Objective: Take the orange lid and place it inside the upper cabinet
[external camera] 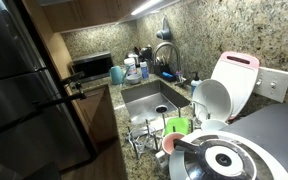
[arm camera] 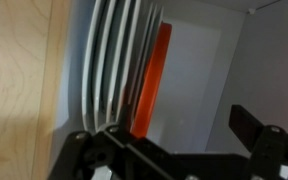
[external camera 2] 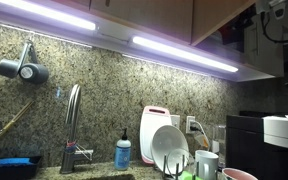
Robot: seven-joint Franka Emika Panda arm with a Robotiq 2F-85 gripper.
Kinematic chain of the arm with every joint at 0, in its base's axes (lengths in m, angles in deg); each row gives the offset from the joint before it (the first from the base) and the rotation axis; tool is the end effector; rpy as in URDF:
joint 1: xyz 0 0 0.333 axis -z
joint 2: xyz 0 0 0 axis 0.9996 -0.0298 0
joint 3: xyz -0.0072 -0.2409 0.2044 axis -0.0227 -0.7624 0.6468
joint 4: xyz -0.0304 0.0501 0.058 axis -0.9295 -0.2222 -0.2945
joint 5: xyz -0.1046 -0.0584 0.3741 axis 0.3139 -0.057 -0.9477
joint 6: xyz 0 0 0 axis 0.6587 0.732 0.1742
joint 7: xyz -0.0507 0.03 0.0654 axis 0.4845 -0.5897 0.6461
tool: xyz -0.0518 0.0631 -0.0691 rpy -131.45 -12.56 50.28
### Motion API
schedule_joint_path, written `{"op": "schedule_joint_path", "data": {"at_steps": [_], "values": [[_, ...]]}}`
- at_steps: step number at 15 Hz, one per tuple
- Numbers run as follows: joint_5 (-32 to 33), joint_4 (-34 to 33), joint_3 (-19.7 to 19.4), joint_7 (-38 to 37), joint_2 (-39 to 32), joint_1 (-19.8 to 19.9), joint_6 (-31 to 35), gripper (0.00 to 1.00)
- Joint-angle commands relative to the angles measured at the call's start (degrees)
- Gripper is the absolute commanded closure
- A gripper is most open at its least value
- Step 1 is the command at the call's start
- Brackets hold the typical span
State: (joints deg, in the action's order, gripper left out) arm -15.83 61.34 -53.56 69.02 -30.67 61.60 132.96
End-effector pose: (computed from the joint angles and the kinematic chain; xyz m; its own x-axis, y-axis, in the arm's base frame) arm 0.4603 -0.1779 0.7169 -0.2723 -0.9321 0.2389 -0.0735 -0.2274 -0.9710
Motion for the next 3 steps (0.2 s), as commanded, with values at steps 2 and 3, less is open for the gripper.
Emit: {"op": "schedule_joint_path", "data": {"at_steps": [2,3], "values": [[0.00,0.00,0.00,0.00,0.00,0.00,0.00,0.00],[0.00,0.00,0.00,0.00,0.00,0.00,0.00,0.00]]}}
